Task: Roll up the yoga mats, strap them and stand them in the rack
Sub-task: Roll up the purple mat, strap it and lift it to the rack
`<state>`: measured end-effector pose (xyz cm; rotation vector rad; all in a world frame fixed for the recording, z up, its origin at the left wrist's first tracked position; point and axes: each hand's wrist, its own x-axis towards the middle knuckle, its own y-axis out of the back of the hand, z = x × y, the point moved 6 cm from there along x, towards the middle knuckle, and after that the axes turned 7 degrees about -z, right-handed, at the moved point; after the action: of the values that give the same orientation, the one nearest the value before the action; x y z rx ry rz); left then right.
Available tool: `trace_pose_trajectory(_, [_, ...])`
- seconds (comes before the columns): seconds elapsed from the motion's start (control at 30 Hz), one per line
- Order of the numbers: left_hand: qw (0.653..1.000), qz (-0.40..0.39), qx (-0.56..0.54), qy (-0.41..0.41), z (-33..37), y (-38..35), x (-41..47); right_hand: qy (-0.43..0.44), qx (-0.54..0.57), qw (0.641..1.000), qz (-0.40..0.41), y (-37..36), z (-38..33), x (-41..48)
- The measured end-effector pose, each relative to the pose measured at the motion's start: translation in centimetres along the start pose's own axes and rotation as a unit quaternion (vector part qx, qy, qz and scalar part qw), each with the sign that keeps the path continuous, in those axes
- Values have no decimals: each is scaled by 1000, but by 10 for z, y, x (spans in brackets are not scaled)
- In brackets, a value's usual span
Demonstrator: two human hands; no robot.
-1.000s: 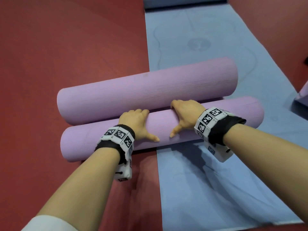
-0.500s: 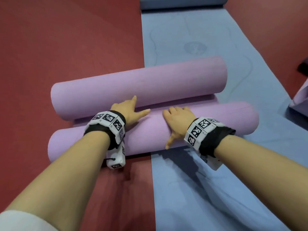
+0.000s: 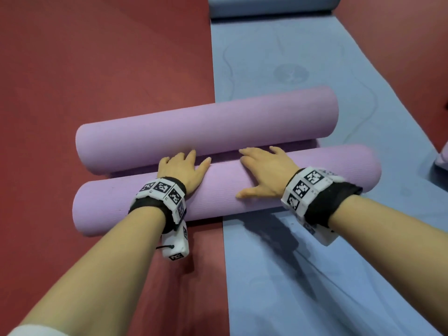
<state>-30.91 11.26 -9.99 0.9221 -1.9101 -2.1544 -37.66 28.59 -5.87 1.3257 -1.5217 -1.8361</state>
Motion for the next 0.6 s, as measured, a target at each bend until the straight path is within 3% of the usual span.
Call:
trace_pose_trajectory(0.13, [999,34,-3,-31,1,9,1,-15,-70,997,41,-1,-23,2])
trace_pose_trajectory(0.37, [1000,0,-28,7,-9,10,26,-21,22,998,51,9,-8,20])
trace_pose_trajectory(0.6, [998,10,-58,8,-10,16,49,-8,-51,994,99,16,-10,21])
